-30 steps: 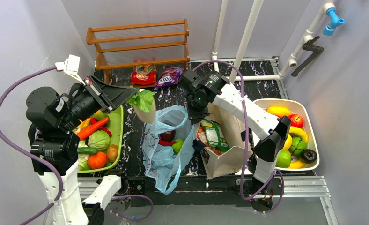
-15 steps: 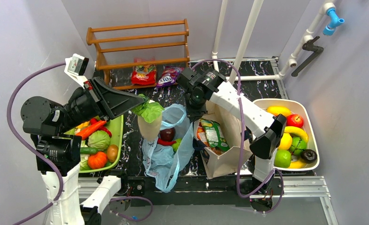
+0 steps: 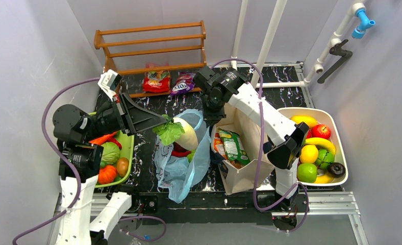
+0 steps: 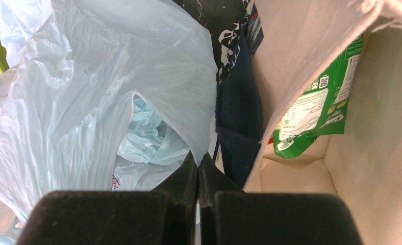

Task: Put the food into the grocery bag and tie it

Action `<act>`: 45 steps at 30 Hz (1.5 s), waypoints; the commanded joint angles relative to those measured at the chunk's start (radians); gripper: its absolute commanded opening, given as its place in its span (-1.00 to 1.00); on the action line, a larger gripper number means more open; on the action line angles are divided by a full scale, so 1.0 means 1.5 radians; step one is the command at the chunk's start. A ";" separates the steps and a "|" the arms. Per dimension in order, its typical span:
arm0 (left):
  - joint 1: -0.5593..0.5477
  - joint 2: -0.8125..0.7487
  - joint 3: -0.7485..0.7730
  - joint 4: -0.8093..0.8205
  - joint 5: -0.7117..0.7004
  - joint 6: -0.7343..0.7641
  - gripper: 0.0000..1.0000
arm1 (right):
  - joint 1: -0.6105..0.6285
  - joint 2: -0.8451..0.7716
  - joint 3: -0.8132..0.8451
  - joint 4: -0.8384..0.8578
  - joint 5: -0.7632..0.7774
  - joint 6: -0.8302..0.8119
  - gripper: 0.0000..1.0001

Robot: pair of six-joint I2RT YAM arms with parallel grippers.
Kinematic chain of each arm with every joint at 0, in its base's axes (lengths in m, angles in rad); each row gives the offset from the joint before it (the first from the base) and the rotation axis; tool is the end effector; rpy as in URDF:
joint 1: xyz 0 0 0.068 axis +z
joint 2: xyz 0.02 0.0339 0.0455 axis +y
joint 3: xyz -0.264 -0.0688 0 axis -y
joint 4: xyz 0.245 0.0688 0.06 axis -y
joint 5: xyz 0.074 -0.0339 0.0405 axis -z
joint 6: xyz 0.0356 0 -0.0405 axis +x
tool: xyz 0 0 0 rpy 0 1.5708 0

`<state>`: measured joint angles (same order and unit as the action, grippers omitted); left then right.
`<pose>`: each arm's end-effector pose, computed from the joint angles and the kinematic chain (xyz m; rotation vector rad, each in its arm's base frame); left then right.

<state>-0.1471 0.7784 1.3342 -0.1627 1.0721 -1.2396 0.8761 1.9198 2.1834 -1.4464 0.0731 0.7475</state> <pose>0.0870 -0.0445 0.5140 0.2949 1.6140 -1.7333 0.2405 0.2846 0.3820 -0.1601 2.7992 0.3291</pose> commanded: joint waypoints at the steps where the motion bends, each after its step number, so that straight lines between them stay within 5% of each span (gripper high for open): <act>1: -0.005 -0.026 -0.047 0.033 0.003 0.000 -1.00 | -0.008 -0.001 0.027 -0.014 -0.003 -0.009 -0.97; 22: -0.006 -0.094 -0.270 -0.075 -0.103 0.198 -1.00 | -0.011 -0.005 -0.024 0.020 -0.030 -0.018 -0.97; 38: -0.007 -0.103 -0.335 -0.143 -0.201 0.284 -0.98 | -0.018 0.003 -0.035 0.029 -0.041 -0.029 -0.97; 40: -0.007 -0.098 -0.333 -0.155 -0.212 0.292 -0.76 | -0.018 0.002 -0.037 0.030 -0.042 -0.029 -0.97; 45: -0.007 -0.084 -0.322 -0.178 -0.224 0.307 0.38 | -0.020 0.003 -0.036 0.031 -0.044 -0.032 -0.97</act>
<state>-0.1532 0.6403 0.8314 -0.3920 0.7605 -0.8188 0.8520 1.9217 2.1304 -1.4090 0.0143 0.7166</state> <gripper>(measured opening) 0.556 0.023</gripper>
